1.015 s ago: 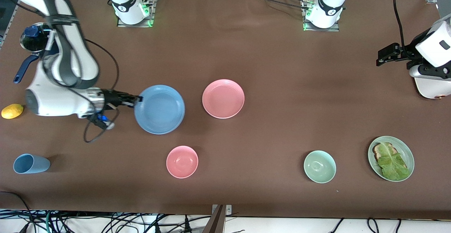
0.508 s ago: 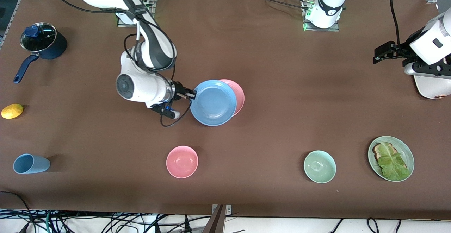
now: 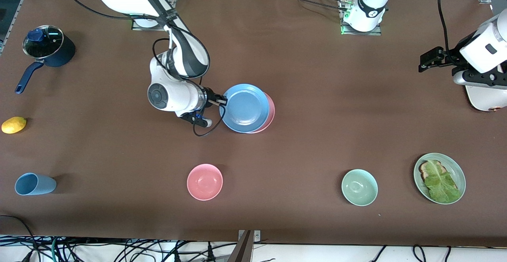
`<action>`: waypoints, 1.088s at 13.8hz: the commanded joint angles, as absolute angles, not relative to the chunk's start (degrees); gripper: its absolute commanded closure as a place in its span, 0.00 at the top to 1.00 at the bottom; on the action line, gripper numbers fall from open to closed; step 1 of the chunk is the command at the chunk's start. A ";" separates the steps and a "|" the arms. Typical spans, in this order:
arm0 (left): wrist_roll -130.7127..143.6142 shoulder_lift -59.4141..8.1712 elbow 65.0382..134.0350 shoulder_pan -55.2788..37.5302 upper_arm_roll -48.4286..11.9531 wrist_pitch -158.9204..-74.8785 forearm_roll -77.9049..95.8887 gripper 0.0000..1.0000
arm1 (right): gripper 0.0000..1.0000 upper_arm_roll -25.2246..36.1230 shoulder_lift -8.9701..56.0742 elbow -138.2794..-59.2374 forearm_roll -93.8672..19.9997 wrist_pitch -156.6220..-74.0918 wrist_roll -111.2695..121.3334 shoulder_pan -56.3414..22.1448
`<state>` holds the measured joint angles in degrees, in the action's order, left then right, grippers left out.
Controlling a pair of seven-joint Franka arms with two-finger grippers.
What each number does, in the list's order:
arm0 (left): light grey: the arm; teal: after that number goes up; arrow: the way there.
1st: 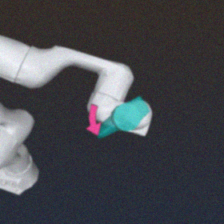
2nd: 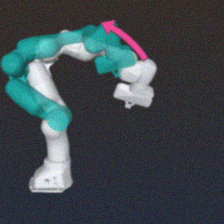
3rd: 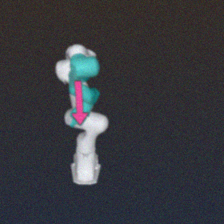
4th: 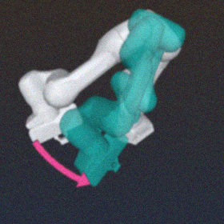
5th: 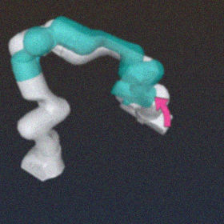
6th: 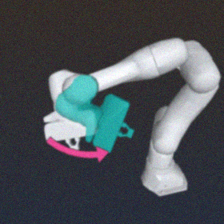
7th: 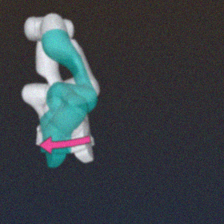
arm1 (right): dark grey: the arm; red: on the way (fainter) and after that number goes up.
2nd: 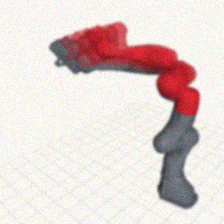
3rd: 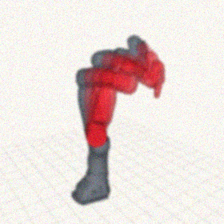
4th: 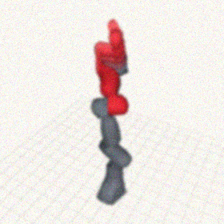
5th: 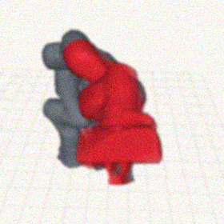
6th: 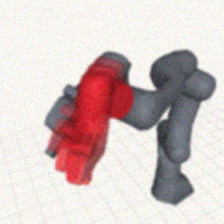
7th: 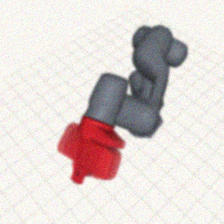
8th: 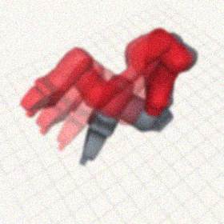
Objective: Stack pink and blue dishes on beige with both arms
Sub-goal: 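Slide the blue plate with the right gripper onto the pink plate, then open the right gripper and release the blue plate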
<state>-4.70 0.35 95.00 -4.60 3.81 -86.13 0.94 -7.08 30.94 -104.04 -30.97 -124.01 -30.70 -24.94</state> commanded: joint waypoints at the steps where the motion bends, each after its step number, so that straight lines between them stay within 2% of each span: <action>1: -4.39 1.58 96.33 -4.57 3.60 -87.10 1.40 1.00 | 0.00 -7.21 31.55 -104.50 -32.17 -125.77 -29.97 -26.45; 5: -4.39 1.58 96.33 -4.48 3.60 -87.10 1.41 1.00 | 0.00 -7.21 31.82 -104.33 -32.17 -125.77 -30.41 -26.46; 6: -4.39 1.50 96.24 -4.40 3.69 -87.10 1.41 1.00 | 0.40 -7.21 31.82 -104.07 -32.17 -125.77 -31.28 -26.46; 7: -4.39 1.49 96.24 -4.39 3.69 -87.10 1.41 1.00 | 0.99 -7.12 31.82 -104.06 -32.17 -125.68 -32.07 -26.28; 10: -4.39 1.41 96.24 -4.40 3.69 -87.10 1.41 1.00 | 1.00 -7.03 30.94 -103.80 -31.99 -125.16 -32.08 -26.37; 12: -4.39 1.23 96.15 -4.39 3.60 -87.10 1.41 1.00 | 1.00 -6.16 28.14 -103.80 -31.21 -124.55 -31.82 -26.28; 15: -4.39 1.23 96.15 -4.31 3.60 -87.10 1.41 1.00 | 1.00 -1.33 23.39 -102.67 -26.13 -118.59 -31.11 -26.19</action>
<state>-4.69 0.33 95.06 -4.56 3.77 -86.30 0.97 -3.87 27.73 -102.49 -29.23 -122.98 -31.32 -26.45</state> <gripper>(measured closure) 0.000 0.088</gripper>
